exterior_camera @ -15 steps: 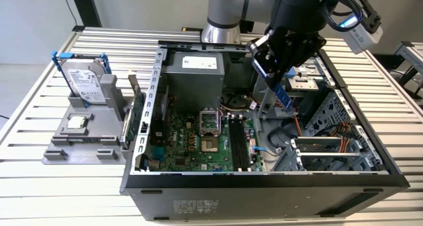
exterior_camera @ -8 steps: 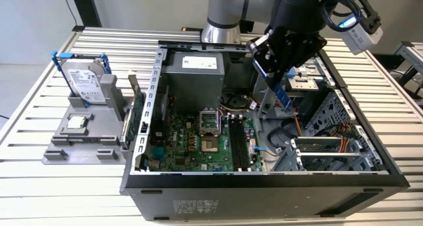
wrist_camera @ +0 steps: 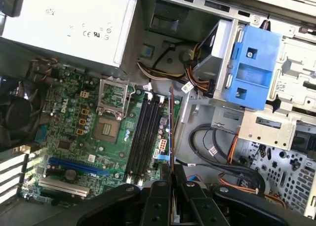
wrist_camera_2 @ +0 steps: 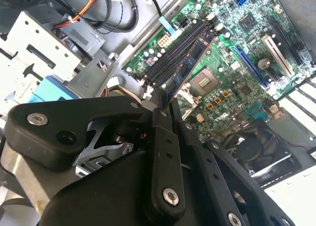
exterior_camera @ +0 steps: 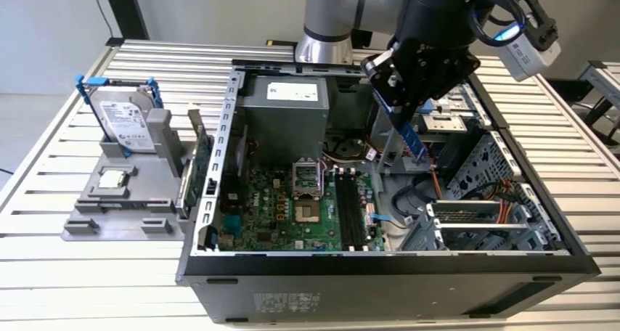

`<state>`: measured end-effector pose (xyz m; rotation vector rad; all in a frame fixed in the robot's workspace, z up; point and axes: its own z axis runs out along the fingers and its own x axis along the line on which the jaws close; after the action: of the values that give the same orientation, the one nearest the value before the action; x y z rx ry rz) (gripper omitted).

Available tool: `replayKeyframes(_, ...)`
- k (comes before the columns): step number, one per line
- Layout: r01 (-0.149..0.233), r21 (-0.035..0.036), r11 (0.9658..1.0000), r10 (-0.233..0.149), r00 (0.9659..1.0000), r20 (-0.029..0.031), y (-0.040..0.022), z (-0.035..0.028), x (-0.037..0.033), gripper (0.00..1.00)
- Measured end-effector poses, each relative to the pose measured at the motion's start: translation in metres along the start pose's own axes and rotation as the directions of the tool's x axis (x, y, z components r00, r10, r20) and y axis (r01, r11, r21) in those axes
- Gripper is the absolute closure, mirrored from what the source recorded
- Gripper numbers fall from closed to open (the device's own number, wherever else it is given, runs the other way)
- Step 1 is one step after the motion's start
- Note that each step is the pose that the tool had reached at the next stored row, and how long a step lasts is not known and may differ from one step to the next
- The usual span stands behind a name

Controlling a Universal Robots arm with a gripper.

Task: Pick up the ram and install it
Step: 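Pick up the ram and move it above insertion slot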

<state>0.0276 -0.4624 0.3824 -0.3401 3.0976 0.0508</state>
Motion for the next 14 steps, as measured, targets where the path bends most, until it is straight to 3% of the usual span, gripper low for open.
replayKeyframes(14, -0.052, 0.0015, 0.9987, 0.052, 0.9987, 0.0016, 0.0, 0.0, 0.0, 1.0)
